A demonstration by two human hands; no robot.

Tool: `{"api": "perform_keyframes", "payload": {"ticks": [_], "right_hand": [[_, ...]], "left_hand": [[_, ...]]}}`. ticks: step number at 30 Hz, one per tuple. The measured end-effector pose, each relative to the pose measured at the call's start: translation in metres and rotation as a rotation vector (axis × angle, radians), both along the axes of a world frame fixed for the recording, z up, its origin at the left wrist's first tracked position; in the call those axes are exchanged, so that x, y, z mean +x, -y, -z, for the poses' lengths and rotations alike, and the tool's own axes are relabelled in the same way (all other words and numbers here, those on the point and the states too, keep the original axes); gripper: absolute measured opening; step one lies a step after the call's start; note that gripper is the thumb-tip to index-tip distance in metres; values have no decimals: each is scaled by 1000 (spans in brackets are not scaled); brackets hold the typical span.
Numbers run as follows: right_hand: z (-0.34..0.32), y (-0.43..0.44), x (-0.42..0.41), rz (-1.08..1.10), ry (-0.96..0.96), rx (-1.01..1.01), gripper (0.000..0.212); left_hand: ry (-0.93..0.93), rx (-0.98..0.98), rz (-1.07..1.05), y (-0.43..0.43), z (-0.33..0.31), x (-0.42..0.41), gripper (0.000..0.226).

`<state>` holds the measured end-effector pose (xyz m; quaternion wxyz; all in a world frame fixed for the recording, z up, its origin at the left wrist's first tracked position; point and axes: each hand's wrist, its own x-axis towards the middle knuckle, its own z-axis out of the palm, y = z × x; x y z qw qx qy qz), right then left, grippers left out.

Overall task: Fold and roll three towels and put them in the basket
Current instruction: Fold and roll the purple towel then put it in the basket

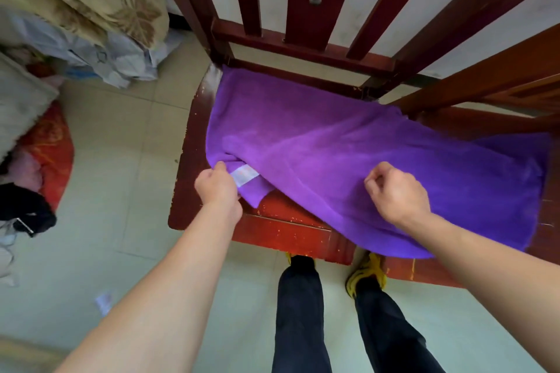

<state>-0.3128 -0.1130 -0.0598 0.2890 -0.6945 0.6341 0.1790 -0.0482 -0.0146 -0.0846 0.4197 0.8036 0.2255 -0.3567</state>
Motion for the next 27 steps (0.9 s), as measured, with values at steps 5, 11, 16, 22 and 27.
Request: {"api": "perform_keyframes", "payload": {"ticks": [5, 11, 16, 22, 27], "right_hand": [[2, -9, 15, -231, 41, 37, 33], [16, -30, 9, -320, -53, -38, 66], [1, -29, 10, -301, -107, 22, 70], [-2, -10, 41, -486, 40, -120, 71], [5, -26, 53, -560, -43, -25, 77]], "left_hand": [[386, 307, 632, -7, -3, 48, 19], [473, 586, 900, -27, 0, 81, 25], [800, 409, 1333, -28, -15, 43, 31], [720, 197, 1621, 42, -2, 22, 44], [580, 383, 1763, 83, 19, 56, 65]]}}
